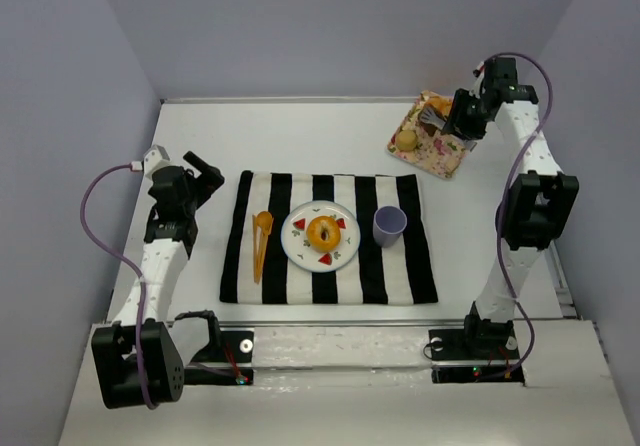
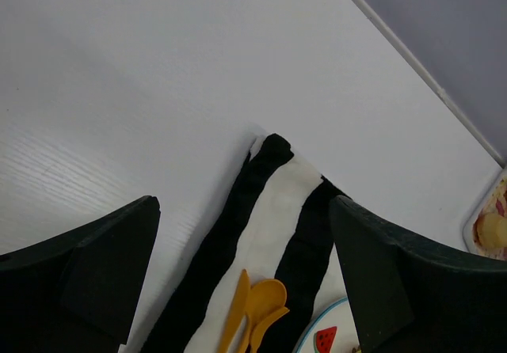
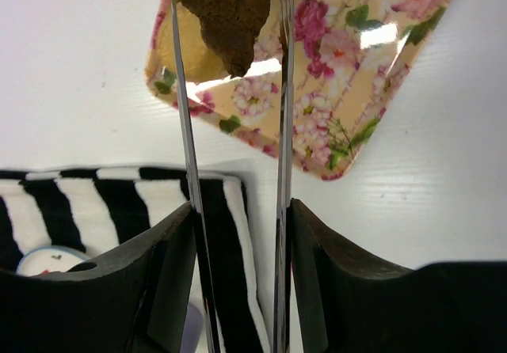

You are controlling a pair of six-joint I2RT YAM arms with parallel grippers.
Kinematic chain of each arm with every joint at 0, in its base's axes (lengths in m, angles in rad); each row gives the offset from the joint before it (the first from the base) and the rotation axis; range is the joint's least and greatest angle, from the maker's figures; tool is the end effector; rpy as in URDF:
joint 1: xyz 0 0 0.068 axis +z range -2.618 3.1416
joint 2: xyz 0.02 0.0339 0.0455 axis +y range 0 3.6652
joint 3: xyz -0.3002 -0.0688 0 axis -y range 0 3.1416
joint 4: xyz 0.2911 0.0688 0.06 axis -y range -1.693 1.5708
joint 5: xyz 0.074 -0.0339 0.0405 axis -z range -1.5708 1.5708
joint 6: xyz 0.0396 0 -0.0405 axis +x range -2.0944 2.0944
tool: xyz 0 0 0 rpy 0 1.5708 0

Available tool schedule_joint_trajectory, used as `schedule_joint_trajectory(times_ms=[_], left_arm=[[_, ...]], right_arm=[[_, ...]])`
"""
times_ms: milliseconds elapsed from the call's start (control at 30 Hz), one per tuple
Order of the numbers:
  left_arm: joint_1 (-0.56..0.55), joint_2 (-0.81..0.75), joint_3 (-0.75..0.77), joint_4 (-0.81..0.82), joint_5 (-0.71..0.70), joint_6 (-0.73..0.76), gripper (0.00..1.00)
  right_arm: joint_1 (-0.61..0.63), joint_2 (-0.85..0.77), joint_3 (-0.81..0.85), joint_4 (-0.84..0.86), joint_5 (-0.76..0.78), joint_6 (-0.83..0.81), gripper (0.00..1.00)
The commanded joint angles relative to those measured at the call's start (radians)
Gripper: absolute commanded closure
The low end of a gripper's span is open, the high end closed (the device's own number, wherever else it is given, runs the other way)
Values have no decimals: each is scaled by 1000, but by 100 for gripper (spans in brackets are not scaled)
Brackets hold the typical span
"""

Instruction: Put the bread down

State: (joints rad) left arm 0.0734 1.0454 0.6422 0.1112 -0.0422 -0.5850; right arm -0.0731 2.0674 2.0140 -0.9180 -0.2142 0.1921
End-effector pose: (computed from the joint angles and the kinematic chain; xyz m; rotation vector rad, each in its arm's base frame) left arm 0.2686 0.0214 0.2815 -0.6337 1.7640 -0.3144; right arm 0.5197 -0.0296 0.3288 0.2520 2.5270 0.3190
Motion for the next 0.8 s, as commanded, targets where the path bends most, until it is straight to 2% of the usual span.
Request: schedule_joint_trajectory(times_ms=[0,167,300,333,367,433,467,600,767], left_arm=[[-3,-44,40,33,27,7,1],[-3,-84,30,31,38,5,1],[-3,-116,19,31,38,-1,1],[-3,-126,14,33,68,-4,1],[-3,-131,11,35,71,-6,1],[-3,-140,7,36,84,-7,1],[-3,-143,5,35,88,-9,1],[-4,-162,-6,38,96,-15,1],[-4,-176,-9,41,110,-18,1]], right_arm=[[-7,-237,-76,125,4,23,71],[-7,-427,-211,177,-65,18,71],[73,-529,-297,182,-100,-5,71],[111,-585,-317,183,-85,0,71],[221,-613,-358,183,-3,13,71],[336,-694,-408,194,53,24,71],[426,-716,-457,194,46,45,71],[588,-802,-560,203,36,69,71],[855,-776,-636,205,-51,67,69]])
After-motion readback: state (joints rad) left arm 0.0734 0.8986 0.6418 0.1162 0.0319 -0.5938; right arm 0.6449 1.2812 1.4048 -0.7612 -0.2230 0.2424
